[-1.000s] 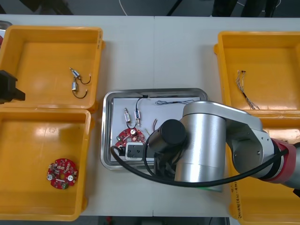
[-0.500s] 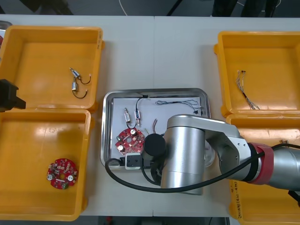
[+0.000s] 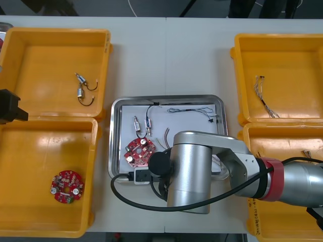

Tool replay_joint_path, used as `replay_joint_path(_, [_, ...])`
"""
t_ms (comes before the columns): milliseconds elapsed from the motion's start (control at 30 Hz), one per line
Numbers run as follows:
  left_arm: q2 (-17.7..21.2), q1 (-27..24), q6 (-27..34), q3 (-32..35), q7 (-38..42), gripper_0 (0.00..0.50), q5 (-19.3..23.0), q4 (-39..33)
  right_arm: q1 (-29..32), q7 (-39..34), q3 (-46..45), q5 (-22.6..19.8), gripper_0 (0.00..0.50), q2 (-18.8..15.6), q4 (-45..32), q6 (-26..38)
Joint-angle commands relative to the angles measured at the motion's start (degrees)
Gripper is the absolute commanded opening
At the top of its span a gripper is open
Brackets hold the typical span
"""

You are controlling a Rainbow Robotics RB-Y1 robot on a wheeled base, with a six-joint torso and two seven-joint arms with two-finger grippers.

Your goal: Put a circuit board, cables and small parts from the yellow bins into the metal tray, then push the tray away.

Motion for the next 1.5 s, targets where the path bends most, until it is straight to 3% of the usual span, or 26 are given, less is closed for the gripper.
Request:
replay_joint_path(33, [2.7,1.0,0.4,1.9,-7.8,0.500,0.2,-1.6,-1.5,0.1,0.9,0.7,0.500,1.4,-0.4,-0.8])
replay_joint_path(167, [2.7,1.0,0.4,1.8,-8.0,0.500,0.1,-1.6,-1.5,0.0,0.9,0.7,0.500,1.6,-0.4,-0.7])
replay_joint_path(233, [2.7,1.0,0.4,1.9,-8.0,0.500,0.2,-1.6,-1.6,-0.2,0.9,0.7,0.421,1.7,-0.4,-0.7])
replay_joint_path(300, [2.7,1.0,0.4,1.8,-7.9,0.500,0.1,-1.6,-1.5,-0.3,0.9,0.7,0.254,2.1,-0.4,-0.7])
replay_joint_path(367, [2.7,1.0,0.4,1.8,-7.9,0.500,0.1,-1.6,-1.6,-0.4,0.9,0.8,0.160,2.3,-0.5,-0.6])
replay_joint_path(400, [2.7,1.0,0.4,1.8,-7.9,0.500,0.1,-1.6,-1.6,-0.5,0.9,0.8,0.116,2.3,-0.6,-0.6])
replay_joint_path(500, [2.7,1.0,0.4,1.8,-7.9,0.500,0.1,-1.6,-1.6,-0.7,0.9,1.1,0.049,2.3,-0.7,-0.6])
replay_joint_path(1500, [2.7,1.0,0.4,1.8,-7.9,0.500,0.1,-1.6,-11.6,-1.2,0.9,1.7,0.041,-1.1,1.4,-0.7])
